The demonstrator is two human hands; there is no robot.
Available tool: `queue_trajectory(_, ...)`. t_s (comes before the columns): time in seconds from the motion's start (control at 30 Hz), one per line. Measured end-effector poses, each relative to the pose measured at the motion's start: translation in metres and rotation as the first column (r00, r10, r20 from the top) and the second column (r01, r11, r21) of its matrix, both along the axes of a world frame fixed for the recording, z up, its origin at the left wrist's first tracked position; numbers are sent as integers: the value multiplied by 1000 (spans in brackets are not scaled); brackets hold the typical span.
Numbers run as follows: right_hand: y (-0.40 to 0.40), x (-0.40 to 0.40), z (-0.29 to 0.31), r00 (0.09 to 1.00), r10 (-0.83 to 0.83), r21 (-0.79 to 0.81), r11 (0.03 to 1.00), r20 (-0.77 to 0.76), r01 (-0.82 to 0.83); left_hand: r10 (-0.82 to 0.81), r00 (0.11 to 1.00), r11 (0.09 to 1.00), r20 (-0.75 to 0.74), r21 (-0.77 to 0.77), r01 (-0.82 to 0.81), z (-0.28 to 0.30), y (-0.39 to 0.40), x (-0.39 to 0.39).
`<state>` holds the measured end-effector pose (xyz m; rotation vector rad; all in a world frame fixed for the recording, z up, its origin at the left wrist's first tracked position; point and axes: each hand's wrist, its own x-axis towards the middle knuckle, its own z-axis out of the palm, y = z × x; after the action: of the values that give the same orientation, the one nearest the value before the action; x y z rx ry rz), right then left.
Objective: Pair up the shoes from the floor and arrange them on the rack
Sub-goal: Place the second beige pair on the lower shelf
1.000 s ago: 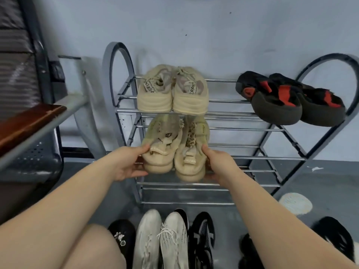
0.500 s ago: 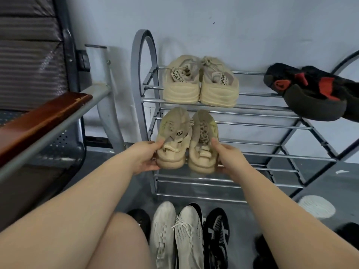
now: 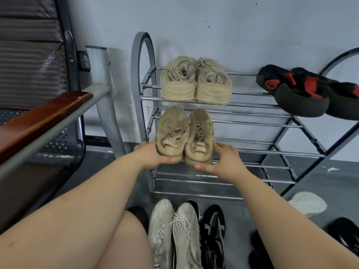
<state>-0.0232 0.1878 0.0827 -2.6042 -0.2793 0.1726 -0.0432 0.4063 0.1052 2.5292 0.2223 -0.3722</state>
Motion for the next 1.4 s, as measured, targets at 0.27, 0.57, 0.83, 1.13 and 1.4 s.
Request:
queue_trajectory(0.27, 3, 5, 6, 997, 30, 190, 982, -64, -18, 65, 992, 998, 107, -31, -62, -6, -2, 5)
queue_trajectory(0.57, 19, 26, -7, 993, -23, 355, 933, -112, 61, 342, 912, 903, 225, -348, -252, -20, -4, 29)
queue_trajectory(0.83, 16, 39, -11, 999, -4, 279, 960, -48, 17, 359, 910, 907, 207, -307, -288, -32, -6, 41)
queue_trajectory(1.13, 18, 25, -18, 991, -66, 35, 997, 113, 63, 291, 943, 940, 165, -233, -249, -20, -8, 33)
queue_trajectory(1.4, -21, -12, -13, 991, 36, -192, 981, 130, -10, 66, 969, 953, 239, 274, -132, 1, -47, 6)
